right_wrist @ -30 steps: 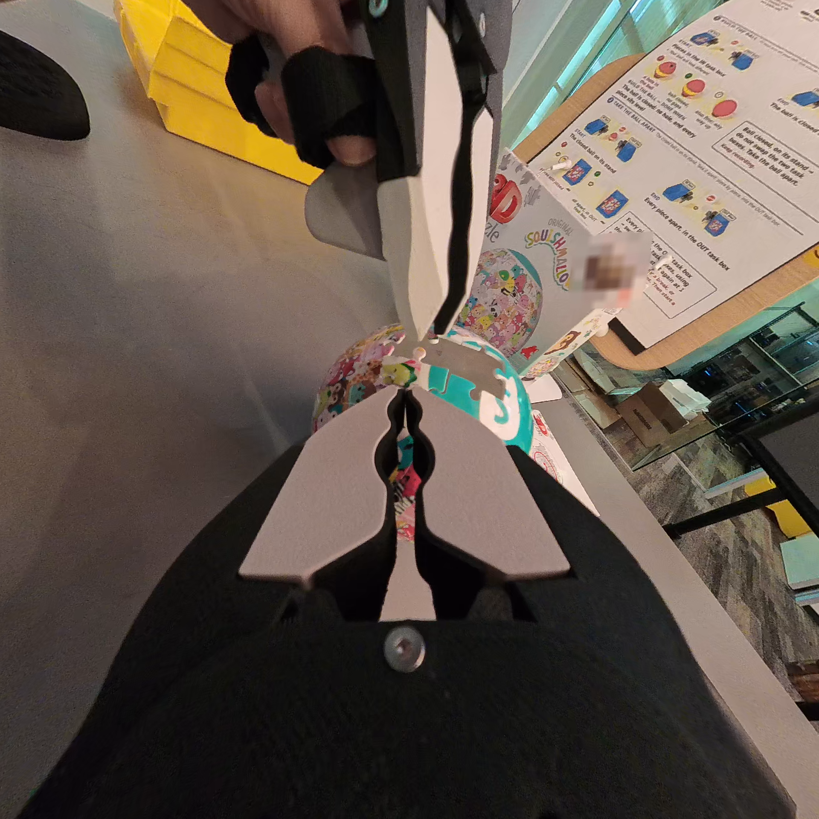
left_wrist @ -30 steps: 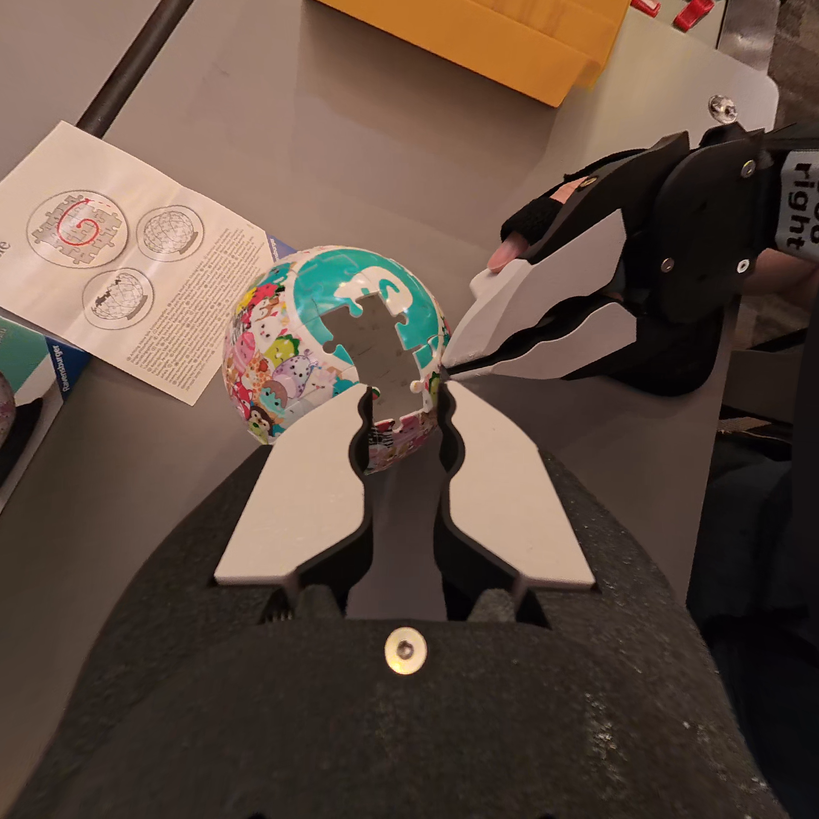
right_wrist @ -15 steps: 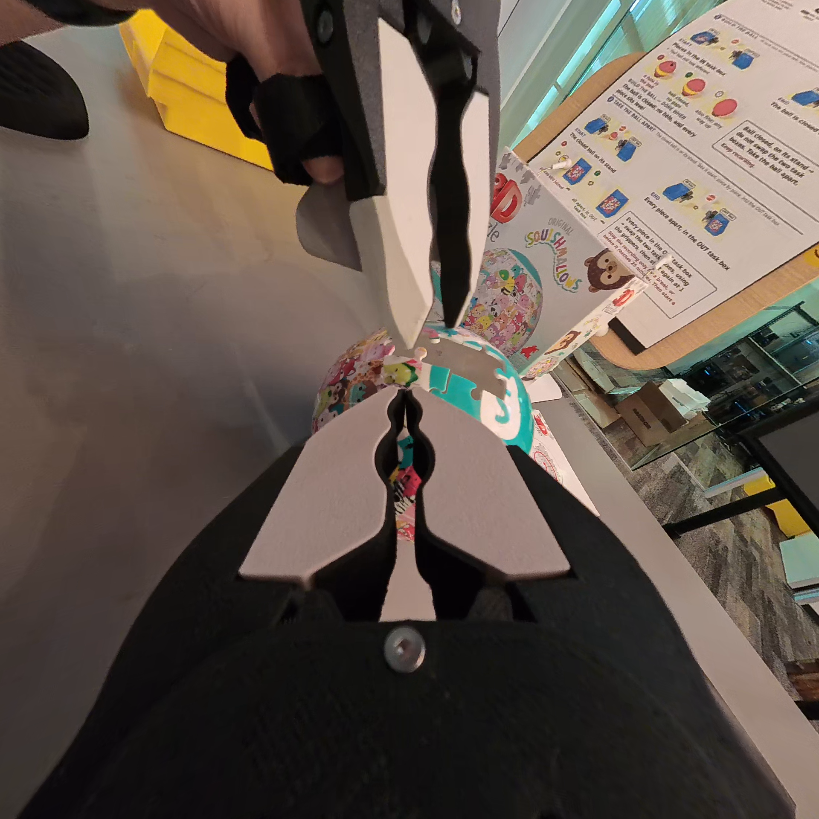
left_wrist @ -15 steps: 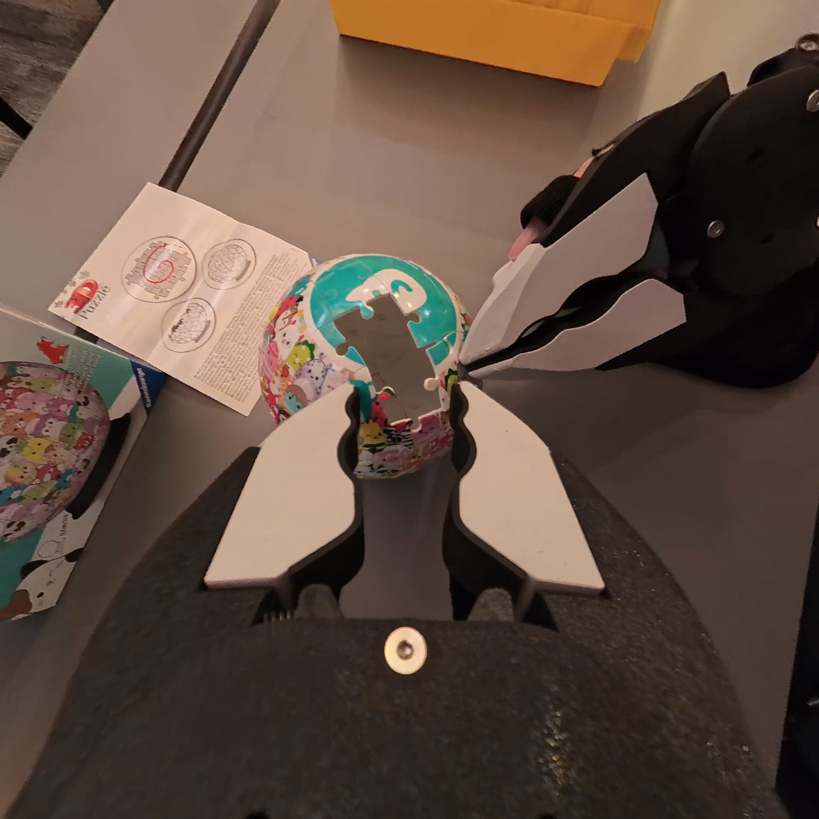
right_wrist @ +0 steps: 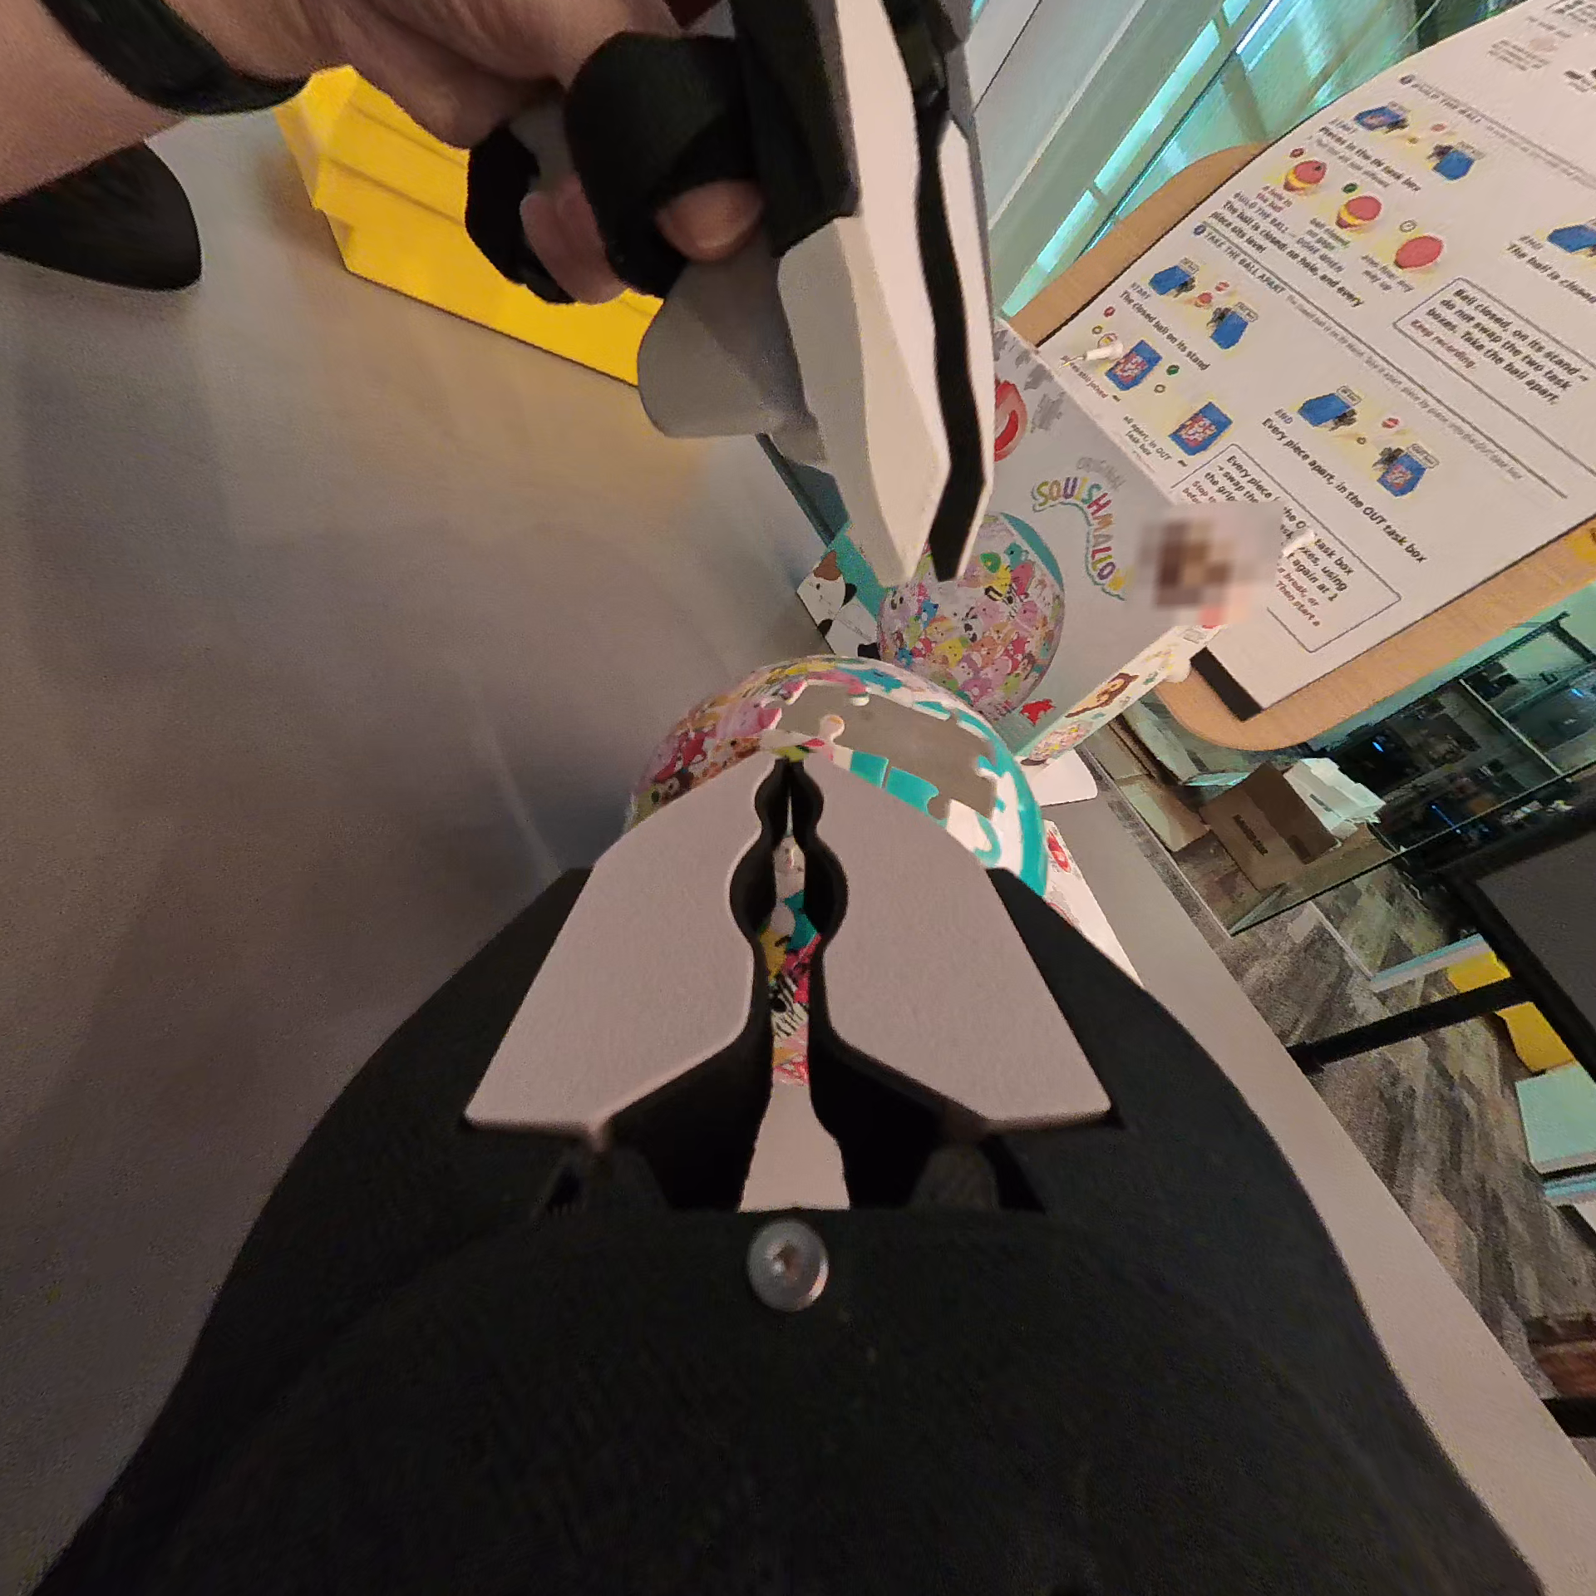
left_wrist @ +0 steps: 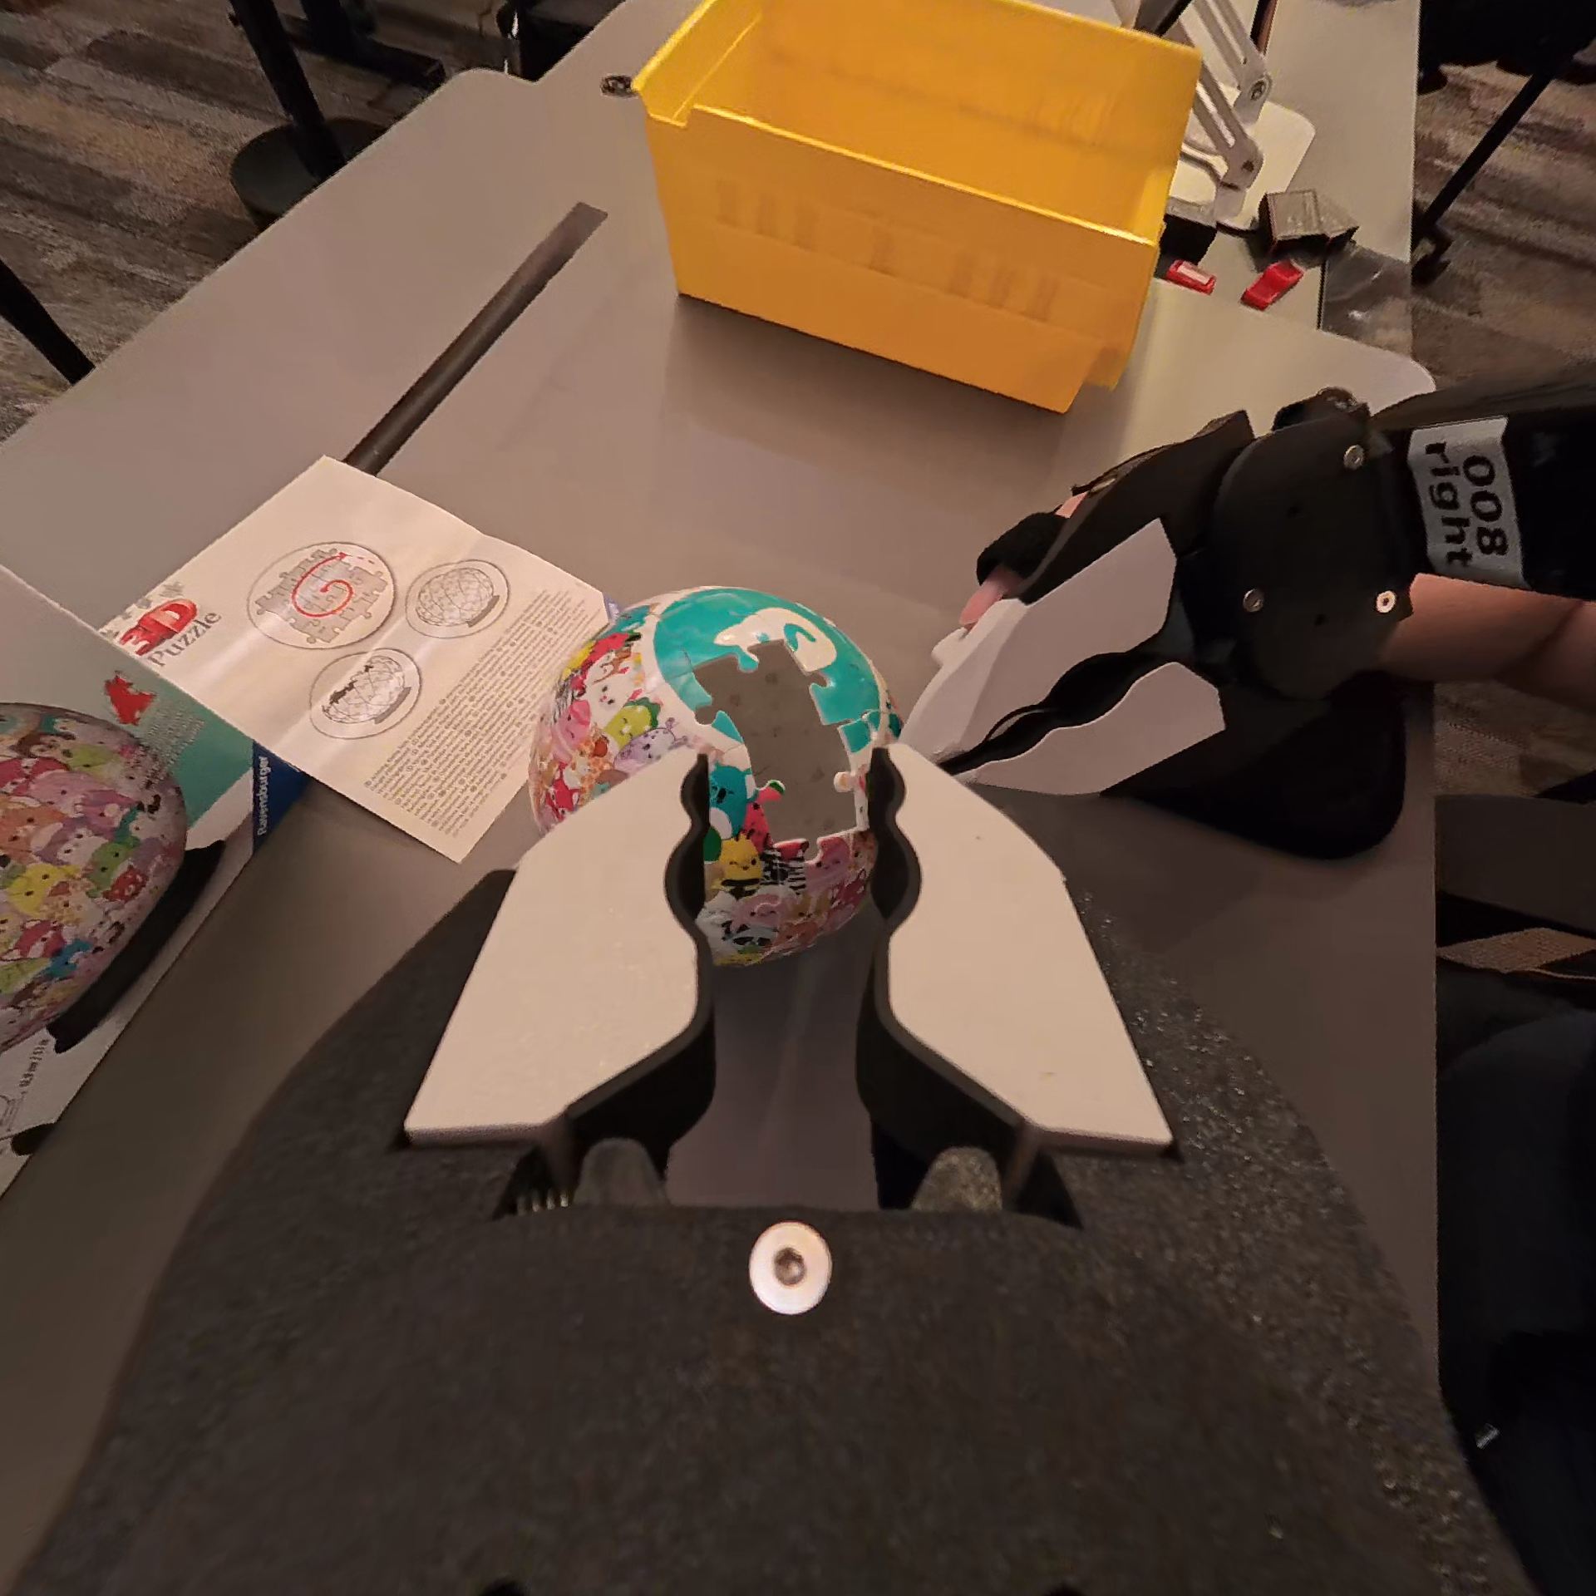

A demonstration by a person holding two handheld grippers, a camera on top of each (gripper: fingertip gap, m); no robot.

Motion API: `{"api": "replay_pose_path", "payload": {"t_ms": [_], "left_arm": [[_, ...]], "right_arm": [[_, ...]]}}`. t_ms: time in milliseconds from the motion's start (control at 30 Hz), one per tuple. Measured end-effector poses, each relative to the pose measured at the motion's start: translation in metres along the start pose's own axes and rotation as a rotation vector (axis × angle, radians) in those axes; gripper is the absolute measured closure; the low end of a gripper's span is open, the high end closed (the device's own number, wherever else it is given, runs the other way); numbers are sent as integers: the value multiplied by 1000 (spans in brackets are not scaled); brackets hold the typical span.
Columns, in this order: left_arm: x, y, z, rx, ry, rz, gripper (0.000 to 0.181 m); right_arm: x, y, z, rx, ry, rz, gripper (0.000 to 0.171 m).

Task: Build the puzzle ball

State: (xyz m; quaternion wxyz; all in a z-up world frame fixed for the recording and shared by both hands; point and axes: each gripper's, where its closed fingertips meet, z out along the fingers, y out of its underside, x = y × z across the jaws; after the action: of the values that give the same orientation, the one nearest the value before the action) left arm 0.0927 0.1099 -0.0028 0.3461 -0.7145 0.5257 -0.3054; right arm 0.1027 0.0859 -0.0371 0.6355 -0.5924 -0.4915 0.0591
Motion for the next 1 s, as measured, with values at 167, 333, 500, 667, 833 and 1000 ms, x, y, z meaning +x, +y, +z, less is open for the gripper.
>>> {"api": "replay_pose_path", "payload": {"t_ms": [167, 333, 500, 667, 833, 1000], "left_arm": [[-5, 0, -6, 10, -14, -8, 146], [-5, -5, -13, 44, 1, -29, 147], [-11, -5, -18, 48, -11, -39, 147], [-13, -4, -22, 51, -12, -48, 147], [-10, -6, -23, 56, -7, -37, 147], [-8, -7, -23, 57, 2, -35, 147]], "right_arm": [[-2, -1, 0, 1, -7, -1, 171], [-3, 2, 2, -27, 0, -29, 170], [0, -8, 0, 3, 11, -57, 170], [-4, -7, 9, -15, -7, -73, 170], [-6, -8, 9, -15, 5, -92, 170], [-5, -5, 9, -19, 2, -88, 170]]}}
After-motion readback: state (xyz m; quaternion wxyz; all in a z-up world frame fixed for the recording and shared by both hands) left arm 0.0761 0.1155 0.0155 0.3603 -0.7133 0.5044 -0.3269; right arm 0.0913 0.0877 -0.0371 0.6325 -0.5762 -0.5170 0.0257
